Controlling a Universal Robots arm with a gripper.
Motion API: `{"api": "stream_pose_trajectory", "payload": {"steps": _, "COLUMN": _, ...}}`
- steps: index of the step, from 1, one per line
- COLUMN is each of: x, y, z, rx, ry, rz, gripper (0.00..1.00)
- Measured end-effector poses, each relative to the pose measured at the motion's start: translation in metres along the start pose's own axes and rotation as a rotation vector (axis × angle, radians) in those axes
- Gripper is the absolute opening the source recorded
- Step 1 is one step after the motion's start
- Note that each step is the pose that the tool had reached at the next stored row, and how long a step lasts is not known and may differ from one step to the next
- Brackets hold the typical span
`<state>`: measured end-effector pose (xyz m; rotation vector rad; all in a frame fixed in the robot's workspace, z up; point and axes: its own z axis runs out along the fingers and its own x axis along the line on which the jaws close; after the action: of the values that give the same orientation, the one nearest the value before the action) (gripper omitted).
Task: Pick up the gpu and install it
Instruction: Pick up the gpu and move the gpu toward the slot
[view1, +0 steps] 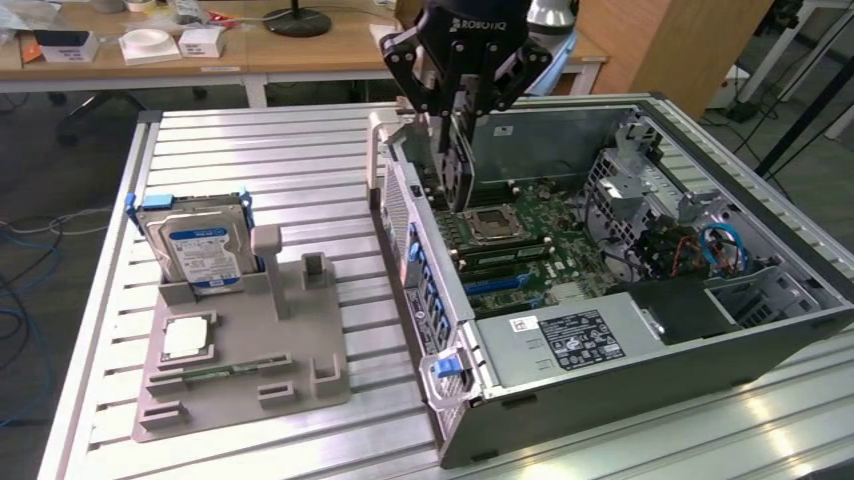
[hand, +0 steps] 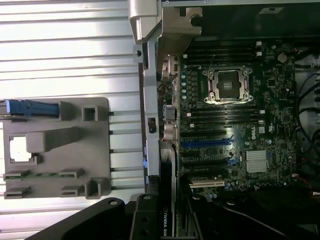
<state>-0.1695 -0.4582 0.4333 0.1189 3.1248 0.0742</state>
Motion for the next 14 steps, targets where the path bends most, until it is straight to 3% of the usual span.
{"api": "stream_pose_trajectory", "payload": {"steps": 14, "x": -0.017, "y": 0.0012, "z": 0.0004, "rx": -0.0001, "ry": 0.0, "rz": 0.0, "gripper": 0.26}}
